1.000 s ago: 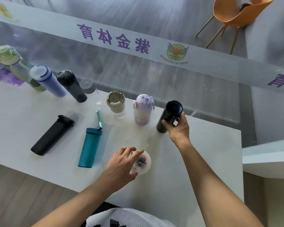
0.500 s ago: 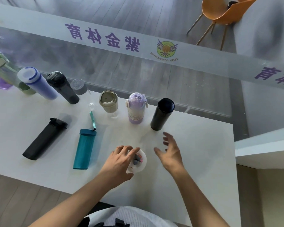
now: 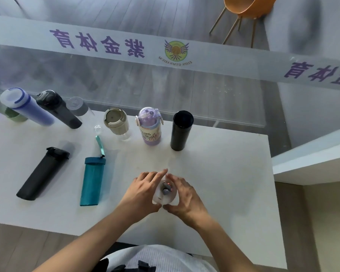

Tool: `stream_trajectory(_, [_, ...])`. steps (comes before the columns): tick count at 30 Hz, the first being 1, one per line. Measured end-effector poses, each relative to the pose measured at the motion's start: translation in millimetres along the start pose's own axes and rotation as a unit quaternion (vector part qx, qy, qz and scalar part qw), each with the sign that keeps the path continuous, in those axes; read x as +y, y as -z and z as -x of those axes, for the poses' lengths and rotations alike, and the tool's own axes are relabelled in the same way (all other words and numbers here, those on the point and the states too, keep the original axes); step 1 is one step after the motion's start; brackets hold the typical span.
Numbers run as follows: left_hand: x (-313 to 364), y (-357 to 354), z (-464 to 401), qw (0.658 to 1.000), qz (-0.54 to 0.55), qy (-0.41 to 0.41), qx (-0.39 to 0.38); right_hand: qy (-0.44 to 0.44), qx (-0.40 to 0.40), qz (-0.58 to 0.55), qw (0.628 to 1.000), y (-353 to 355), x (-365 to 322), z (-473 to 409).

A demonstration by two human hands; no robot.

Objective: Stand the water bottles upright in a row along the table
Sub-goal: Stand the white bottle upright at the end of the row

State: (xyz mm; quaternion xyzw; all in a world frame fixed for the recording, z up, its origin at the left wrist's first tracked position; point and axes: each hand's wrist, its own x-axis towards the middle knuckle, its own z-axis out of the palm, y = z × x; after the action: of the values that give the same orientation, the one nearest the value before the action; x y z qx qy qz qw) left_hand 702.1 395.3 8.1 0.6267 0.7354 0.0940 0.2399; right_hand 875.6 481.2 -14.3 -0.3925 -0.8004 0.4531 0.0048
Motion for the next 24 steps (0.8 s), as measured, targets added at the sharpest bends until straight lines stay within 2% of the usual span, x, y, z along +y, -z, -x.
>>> stream_trajectory(4, [9, -3, -3, 0.999, 0.002, -0.032, 0.006, 0.012, 0.007, -0.004, 1.0, 6, 4, 2])
stream_trajectory(9, [19, -1, -9, 0.999, -0.009, -0.044, 0.029, -0.017, 0.04, -0.045, 0.998, 21, 15, 5])
stream_trajectory(18, [21, 12, -6, 0.996, -0.06, 0.021, 0.066, -0.082, 0.205, -0.071, 0.973, 73, 43, -19])
stream_trajectory(24, [15, 11, -4, 0.995, -0.065, 0.053, 0.058, -0.105, 0.236, -0.081, 0.963, 104, 47, -52])
